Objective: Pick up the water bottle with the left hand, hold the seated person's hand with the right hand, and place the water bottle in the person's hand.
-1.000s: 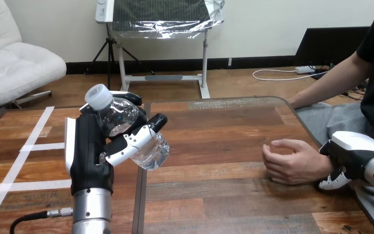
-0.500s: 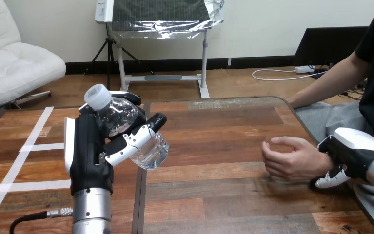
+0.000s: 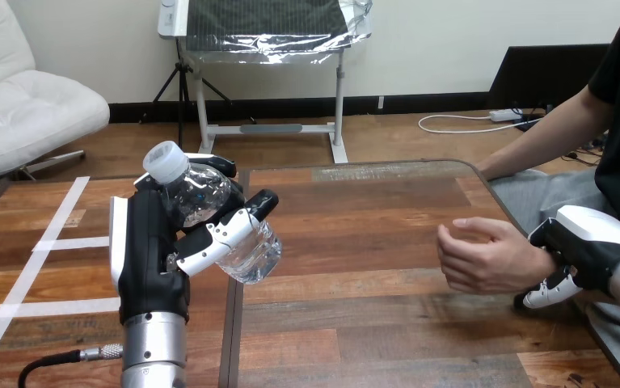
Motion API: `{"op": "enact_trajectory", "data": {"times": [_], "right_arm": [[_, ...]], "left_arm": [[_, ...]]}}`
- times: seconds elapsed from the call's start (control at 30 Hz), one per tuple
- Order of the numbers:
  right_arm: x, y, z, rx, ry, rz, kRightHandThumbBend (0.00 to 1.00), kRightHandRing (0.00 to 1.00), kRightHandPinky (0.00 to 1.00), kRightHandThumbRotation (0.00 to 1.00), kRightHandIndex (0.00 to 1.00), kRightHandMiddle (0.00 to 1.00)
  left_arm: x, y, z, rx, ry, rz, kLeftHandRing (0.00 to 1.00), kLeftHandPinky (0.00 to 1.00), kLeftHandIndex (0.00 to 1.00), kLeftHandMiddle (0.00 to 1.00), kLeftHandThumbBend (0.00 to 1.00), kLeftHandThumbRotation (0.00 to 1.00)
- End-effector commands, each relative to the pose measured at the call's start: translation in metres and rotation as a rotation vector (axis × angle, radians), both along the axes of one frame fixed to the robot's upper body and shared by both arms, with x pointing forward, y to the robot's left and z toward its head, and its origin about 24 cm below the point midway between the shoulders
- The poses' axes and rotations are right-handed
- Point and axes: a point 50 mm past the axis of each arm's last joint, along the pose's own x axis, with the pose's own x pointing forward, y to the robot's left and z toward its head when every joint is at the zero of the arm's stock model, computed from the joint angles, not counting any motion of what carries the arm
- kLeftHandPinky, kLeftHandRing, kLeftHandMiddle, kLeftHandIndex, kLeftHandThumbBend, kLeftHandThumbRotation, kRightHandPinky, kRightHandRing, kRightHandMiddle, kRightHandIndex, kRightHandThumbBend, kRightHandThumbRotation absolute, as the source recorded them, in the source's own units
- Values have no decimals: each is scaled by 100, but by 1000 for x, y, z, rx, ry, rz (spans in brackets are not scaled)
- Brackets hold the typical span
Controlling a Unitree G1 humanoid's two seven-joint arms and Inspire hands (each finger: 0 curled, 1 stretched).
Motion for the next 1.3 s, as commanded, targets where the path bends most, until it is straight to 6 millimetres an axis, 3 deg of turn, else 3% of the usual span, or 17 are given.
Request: {"op": "enact_trajectory", "data": {"times": [0.0,0.63,1.27], "right_arm": [[2,20,-3,54,-20,68,66,30,22,0,43,40],[3,20,13,47,-88,113,67,28,22,0,38,36],[0,11,9,25,-44,71,67,28,22,0,39,37]], "left_arm": [[11,-10,31,-10,-141,-40,39,40,46,42,71,0],[13,-14,35,14,-165,-49,40,40,46,42,70,0],[13,-15,36,9,-161,-50,39,39,46,42,70,0]]}}
